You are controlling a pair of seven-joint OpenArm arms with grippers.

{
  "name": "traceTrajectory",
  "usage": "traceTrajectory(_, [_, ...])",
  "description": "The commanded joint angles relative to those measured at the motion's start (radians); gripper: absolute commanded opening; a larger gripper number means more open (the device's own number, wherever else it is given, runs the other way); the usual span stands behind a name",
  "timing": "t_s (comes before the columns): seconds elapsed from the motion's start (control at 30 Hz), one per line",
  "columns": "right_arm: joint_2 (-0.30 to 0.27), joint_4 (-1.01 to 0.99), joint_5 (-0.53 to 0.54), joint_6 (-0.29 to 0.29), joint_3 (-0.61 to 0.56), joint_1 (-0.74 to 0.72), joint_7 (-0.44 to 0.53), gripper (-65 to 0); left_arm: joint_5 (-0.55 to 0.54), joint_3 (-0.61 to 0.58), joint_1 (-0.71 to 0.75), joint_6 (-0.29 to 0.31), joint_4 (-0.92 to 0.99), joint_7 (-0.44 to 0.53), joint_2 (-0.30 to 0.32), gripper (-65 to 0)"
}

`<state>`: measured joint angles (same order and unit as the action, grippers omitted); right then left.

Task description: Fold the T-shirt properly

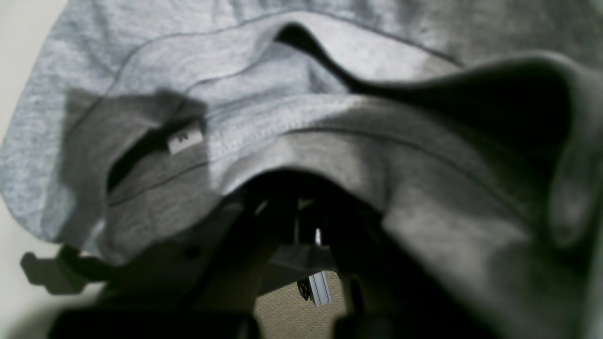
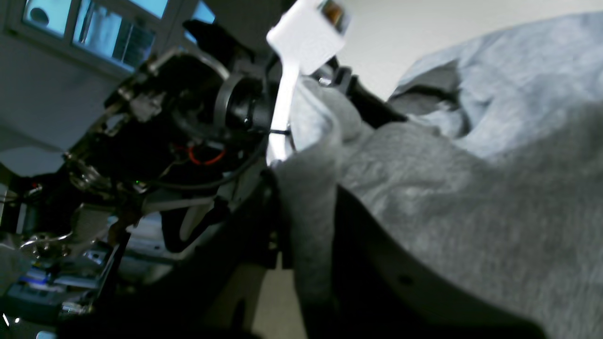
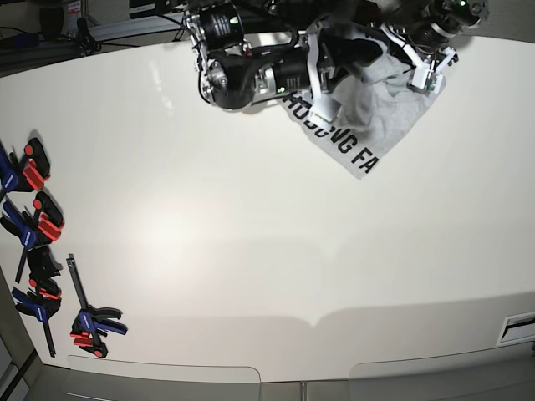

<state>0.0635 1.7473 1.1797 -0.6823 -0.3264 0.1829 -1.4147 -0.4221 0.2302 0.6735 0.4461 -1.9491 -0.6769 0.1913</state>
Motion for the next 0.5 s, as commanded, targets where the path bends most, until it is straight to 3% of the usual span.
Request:
traceTrajectory(0.0, [0.005, 0.016, 0.035, -0.016, -0.002, -0.011, 0.018, -65.0, -0.013, 0.005, 0.008, 0.003, -0.021, 0.019, 0.003, -65.0])
traceTrajectory(0.07, [0.004, 0.016, 0.035, -0.016, -0.001, -0.011, 0.018, -65.0, -0.001, 0.005, 0.008, 0.002, -0.039, 0.011, 0.003, -65.0])
traceTrajectory(0.23, [-0.002, 0.016, 0.036, -0.016, -0.001, -0.011, 0.018, -56.0, 0.051, 0.007, 0.008, -0.005, -0.141, -0.019, 0.004, -65.0])
traceTrajectory(0.47, [-0.031, 0.016, 0.120, -0.016, -0.002, -0.011, 0.018, -56.0, 0.181, 0.007, 0.023, -0.128, -0.286, -0.031, 0.004, -65.0])
